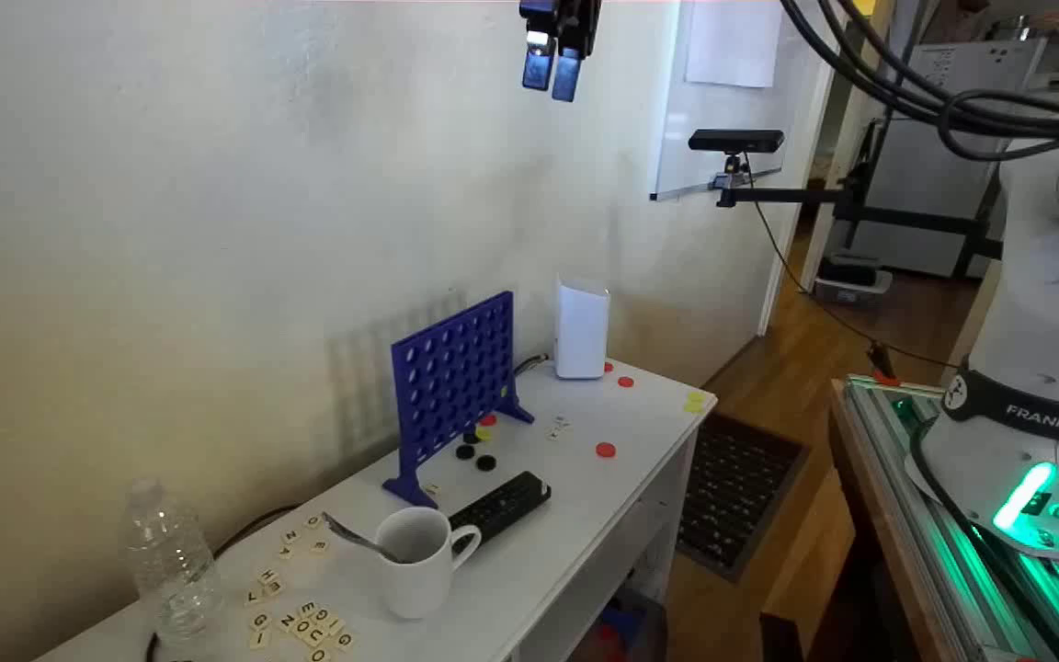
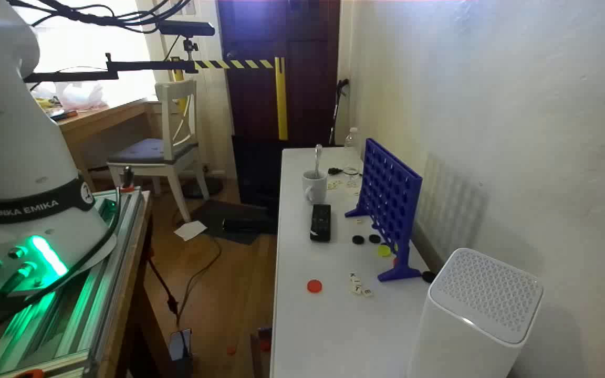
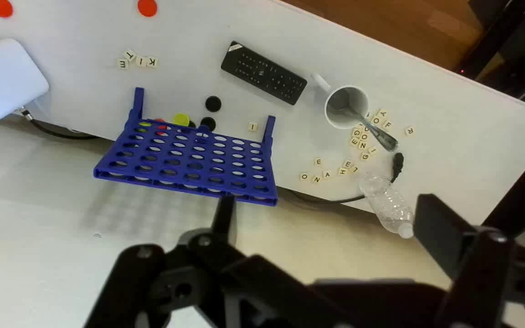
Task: Move one letter from in front of the token holder and place it on the right side of the table
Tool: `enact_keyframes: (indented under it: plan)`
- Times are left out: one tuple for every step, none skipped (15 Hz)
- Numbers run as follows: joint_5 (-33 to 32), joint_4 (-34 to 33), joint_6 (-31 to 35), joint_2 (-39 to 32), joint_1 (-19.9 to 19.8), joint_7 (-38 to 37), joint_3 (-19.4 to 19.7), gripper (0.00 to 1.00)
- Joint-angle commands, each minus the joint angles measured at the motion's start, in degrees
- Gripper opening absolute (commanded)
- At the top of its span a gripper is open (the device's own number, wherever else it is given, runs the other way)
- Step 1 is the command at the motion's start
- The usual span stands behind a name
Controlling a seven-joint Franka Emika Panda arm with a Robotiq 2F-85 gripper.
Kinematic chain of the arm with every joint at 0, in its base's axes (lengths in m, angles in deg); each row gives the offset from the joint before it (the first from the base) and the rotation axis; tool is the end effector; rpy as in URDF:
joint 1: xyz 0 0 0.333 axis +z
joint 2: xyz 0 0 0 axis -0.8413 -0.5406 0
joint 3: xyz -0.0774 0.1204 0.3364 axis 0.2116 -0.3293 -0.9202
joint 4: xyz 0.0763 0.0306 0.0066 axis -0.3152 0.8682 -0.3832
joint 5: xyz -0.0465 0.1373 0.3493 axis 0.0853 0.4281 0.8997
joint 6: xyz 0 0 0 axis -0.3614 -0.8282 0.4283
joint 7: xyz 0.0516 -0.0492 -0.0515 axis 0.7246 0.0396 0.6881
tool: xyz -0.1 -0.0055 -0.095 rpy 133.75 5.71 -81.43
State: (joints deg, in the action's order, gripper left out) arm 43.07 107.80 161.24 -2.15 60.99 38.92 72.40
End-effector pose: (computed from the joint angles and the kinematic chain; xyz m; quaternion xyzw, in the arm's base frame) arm 0.4290 0.0828 0.5679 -0.9957 -0.0100 -0.0889 0.0222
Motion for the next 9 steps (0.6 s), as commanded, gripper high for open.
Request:
enact_keyframes:
  plan:
    - [0.0, -0.1, -0.1, 0.0, 0.1, 0.0, 0.1, 1.00]
    - [0.0, -0.1, -0.1, 0.0, 0.1, 0.0, 0.1, 1.00]
    - [0.0, -0.1, -0.1, 0.0, 0.1, 0.0, 0.1, 1.00]
    - [0.0, -0.1, -0.1, 0.0, 0.1, 0.0, 0.1, 1.00]
    - [0.0, -0.1, -0.1, 0.0, 0.1, 0.0, 0.1, 1.00]
    - [0.0, -0.1, -0.1, 0.0, 0.1, 0.0, 0.1, 1.00]
    - [-0.1, -0.1, -0.1, 0.0, 0.1, 0.0, 0.1, 1.00]
    - [-0.2, 2.2, 2.9, 0.9, -0.4, -1.3, 0.1, 1.00]
    - [1.3, 4.5, 5.6, 1.5, -0.3, -1.1, 0.7, 1.00]
